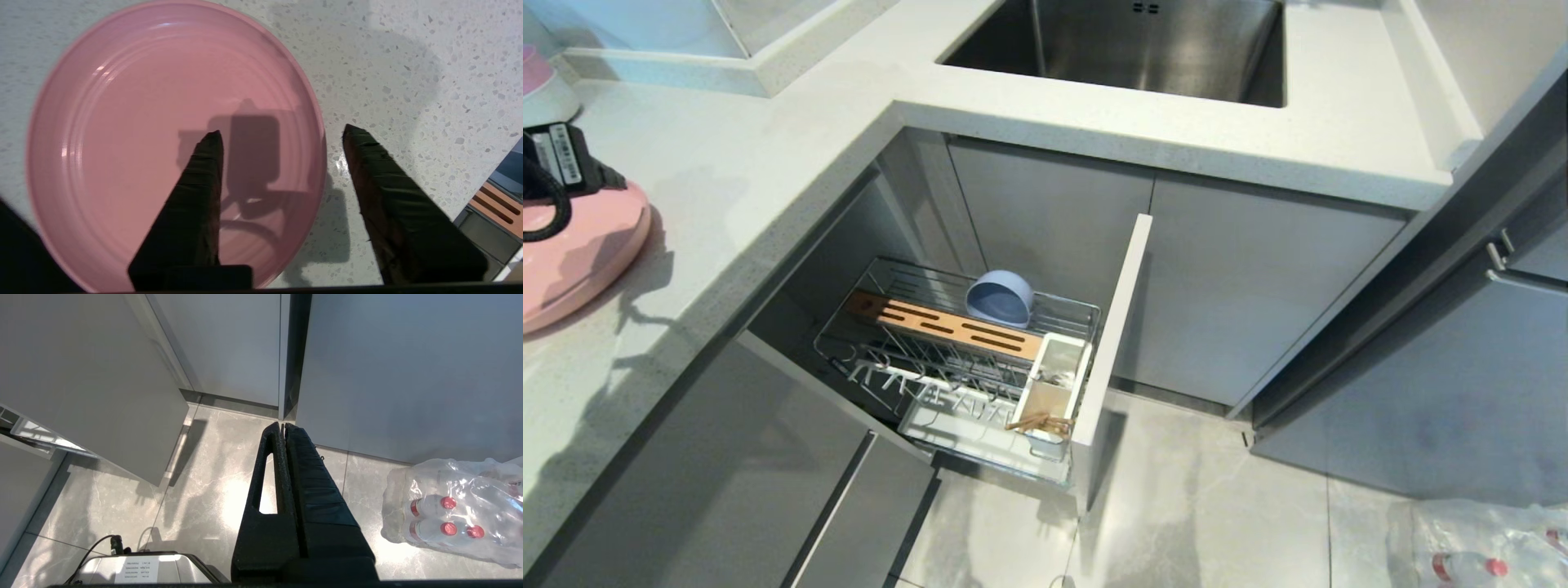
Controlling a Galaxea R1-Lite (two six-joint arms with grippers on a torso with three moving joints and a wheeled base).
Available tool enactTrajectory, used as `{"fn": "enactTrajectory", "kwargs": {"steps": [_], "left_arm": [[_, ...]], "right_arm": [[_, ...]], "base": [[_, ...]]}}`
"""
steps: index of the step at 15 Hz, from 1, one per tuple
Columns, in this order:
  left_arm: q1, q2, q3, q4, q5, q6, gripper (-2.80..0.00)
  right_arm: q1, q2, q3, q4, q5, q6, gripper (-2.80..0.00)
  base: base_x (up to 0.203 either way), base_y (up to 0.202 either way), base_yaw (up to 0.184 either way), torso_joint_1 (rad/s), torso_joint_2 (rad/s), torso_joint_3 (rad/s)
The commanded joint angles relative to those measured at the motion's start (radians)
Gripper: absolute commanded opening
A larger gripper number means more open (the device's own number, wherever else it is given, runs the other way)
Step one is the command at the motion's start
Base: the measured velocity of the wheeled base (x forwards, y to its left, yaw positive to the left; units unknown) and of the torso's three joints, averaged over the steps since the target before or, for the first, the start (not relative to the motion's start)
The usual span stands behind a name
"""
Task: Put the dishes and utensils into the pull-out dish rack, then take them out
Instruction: Pick up the plate and place it in the cupboard
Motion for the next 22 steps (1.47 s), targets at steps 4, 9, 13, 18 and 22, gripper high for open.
{"fn": "enactTrajectory", "kwargs": {"steps": [4,9,13,18,22], "left_arm": [[0.004,0.059,-0.005,-0.001,-0.025,-0.001,0.00],[0.025,0.080,-0.005,-0.034,-0.025,-0.001,0.00],[0.024,0.107,-0.021,-0.033,-0.028,-0.003,0.00],[0.028,0.130,-0.037,-0.033,-0.028,-0.004,0.00],[0.033,0.136,-0.041,-0.033,-0.028,-0.004,0.00]], "right_arm": [[0.000,0.002,0.000,0.000,0.000,0.000,-2.80],[0.000,0.002,0.000,0.000,0.000,0.000,-2.80],[0.000,0.002,0.000,0.000,0.000,0.000,-2.80],[0.000,0.002,0.000,0.000,0.000,0.000,-2.80],[0.000,0.002,0.000,0.000,0.000,0.000,-2.80]], "base": [[0.000,0.000,0.000,0.000,0.00,0.000],[0.000,0.000,0.000,0.000,0.00,0.000],[0.000,0.000,0.000,0.000,0.00,0.000],[0.000,0.000,0.000,0.000,0.00,0.000],[0.000,0.000,0.000,0.000,0.00,0.000]]}}
